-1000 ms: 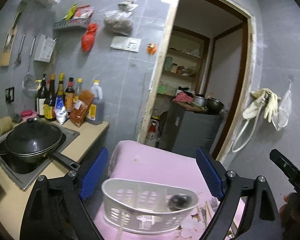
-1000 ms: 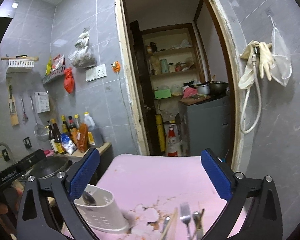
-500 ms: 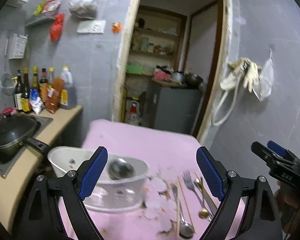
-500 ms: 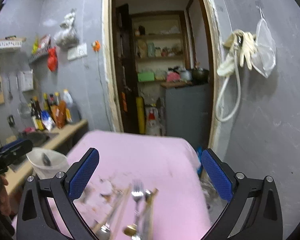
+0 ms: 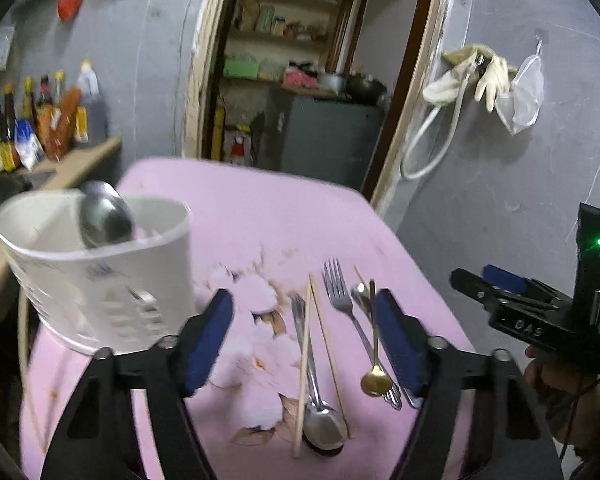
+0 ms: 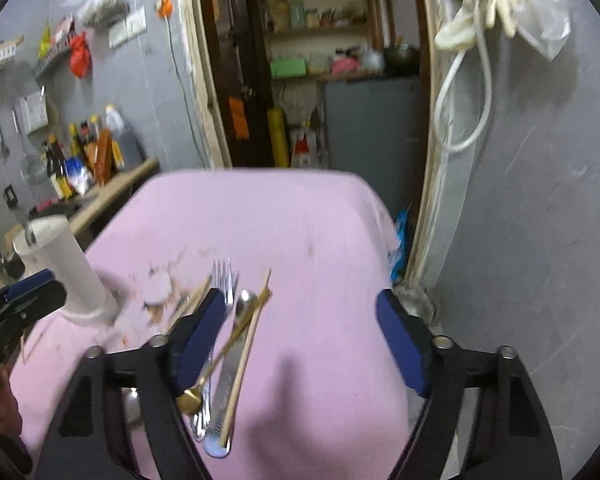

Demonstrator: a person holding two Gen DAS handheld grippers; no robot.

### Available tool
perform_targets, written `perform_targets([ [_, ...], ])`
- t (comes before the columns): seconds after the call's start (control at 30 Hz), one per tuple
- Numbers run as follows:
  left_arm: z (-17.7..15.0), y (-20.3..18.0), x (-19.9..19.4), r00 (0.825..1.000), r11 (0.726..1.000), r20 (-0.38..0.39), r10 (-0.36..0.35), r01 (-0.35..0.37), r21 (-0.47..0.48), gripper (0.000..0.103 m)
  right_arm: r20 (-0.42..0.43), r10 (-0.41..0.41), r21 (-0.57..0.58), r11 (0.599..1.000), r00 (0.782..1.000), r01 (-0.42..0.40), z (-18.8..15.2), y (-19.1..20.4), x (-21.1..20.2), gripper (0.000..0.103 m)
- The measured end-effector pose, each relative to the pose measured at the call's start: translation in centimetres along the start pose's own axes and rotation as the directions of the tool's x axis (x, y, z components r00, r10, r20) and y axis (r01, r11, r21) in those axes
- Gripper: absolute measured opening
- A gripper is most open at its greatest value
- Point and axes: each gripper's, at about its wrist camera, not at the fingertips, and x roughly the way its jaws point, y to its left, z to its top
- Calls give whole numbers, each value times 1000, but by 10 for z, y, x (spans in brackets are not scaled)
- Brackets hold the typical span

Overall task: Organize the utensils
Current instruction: 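Move both open tools back down to the remaining utensils, then grasp a wooden chopstick with the left tool while the right tool grasps another chopstick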

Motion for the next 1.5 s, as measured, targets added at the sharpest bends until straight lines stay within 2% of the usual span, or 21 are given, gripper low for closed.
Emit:
perform_targets([
  [0.23,-11,0,39,991,1000,-134,28,-27,15,43,-119,59,-33,997,991,-63,-20,10,31,49],
  [0.4,-20,2,64,973,999,-228,45,-39,31,30,-185,79,-61,994,980,-92,-28,18,45,48],
  [0.57,-30,1,85,940,992,-322,115,-93,82,18,-221,28,-124,991,975,-56,-31,24,51,45],
  [0.77,-36,4,87,929,987,-335,158,-135,90,3,-213,-34,-170,985,976,-3,-32,27,47,40],
  [0.9,-38,10,81,932,985,-319,171,-167,38,3,-211,-78,-197,980,974,36,-37,31,44,30],
  [0.97,-41,10,72,934,983,-310,176,-183,9,3,-210,-80,-189,981,974,40,-38,30,41,14],
  [1.03,-45,12,63,935,980,-306,181,-197,-22,3,-214,-84,-175,983,973,47,-41,27,36,6],
  [1.17,-55,17,41,935,972,-306,180,-216,-89,3,-236,-73,-144,989,969,39,-46,22,24,4],
  [1.3,-58,19,31,936,974,-321,142,-191,-125,3,-250,-47,-123,992,967,16,-48,20,21,4],
  [1.5,-46,26,35,922,979,-374,100,-157,-128,6,-267,-15,-108,994,964,-14,-30,16,44,9],
])
